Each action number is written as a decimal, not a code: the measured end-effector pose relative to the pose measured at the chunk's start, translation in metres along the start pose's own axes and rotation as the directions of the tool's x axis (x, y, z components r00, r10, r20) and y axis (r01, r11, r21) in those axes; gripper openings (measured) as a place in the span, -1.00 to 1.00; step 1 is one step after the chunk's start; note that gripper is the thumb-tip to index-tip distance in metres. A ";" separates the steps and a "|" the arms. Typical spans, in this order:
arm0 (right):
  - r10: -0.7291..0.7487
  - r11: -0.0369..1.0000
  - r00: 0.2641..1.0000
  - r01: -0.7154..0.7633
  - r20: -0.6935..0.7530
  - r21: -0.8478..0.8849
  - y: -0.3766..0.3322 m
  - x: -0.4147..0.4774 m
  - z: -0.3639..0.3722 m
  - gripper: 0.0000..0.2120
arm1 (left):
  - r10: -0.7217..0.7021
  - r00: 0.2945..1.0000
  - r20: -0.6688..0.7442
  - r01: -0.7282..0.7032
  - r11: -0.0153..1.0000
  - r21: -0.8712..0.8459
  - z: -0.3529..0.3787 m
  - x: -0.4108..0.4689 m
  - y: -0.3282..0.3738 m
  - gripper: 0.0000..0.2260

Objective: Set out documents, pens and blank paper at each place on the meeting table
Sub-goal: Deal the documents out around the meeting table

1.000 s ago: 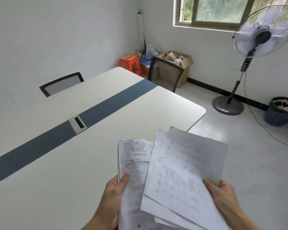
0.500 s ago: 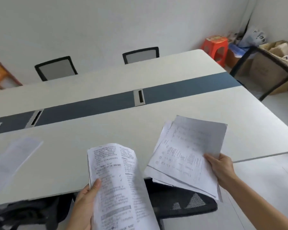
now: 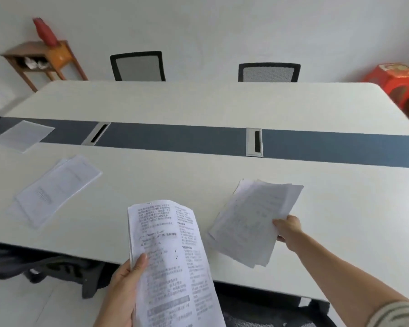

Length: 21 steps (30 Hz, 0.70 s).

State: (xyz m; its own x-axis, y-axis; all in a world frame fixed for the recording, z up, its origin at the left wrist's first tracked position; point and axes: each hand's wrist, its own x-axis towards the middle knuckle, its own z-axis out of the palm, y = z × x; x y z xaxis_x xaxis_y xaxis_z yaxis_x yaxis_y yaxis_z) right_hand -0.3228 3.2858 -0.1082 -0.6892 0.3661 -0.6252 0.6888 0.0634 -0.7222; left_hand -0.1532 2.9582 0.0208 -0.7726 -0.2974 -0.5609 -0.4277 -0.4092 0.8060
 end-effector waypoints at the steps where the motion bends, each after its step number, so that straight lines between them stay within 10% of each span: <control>1: 0.013 0.999 1.000 -0.013 -0.003 -0.031 0.006 0.007 0.009 -0.81 | -0.011 1.000 -0.004 0.011 1.000 0.003 0.000 0.004 0.000 -0.81; 9: -0.011 0.958 0.998 -0.006 -0.057 -0.287 0.026 0.000 0.004 -0.44 | -0.103 0.993 0.050 0.099 0.991 0.093 0.024 0.022 0.009 -0.69; 15: -0.012 0.998 0.988 0.022 0.156 -0.066 0.026 -0.050 -0.048 -0.75 | -0.147 0.951 0.271 0.100 0.979 0.179 0.091 0.019 0.008 -0.75; 21: -0.055 0.986 0.934 -0.005 0.353 0.167 0.048 -0.103 -0.119 -0.60 | -0.201 0.862 0.465 0.096 0.966 0.239 0.171 -0.012 -0.010 -0.72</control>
State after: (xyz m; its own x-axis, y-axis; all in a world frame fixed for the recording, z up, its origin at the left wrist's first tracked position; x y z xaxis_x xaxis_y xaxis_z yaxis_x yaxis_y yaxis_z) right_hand -0.1921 3.3619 -0.0435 -0.7608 0.0107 -0.6489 0.6453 -0.0940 -0.7581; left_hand -0.2200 3.1138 0.0517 -0.7982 0.2273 -0.5578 -0.5999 -0.2175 0.7699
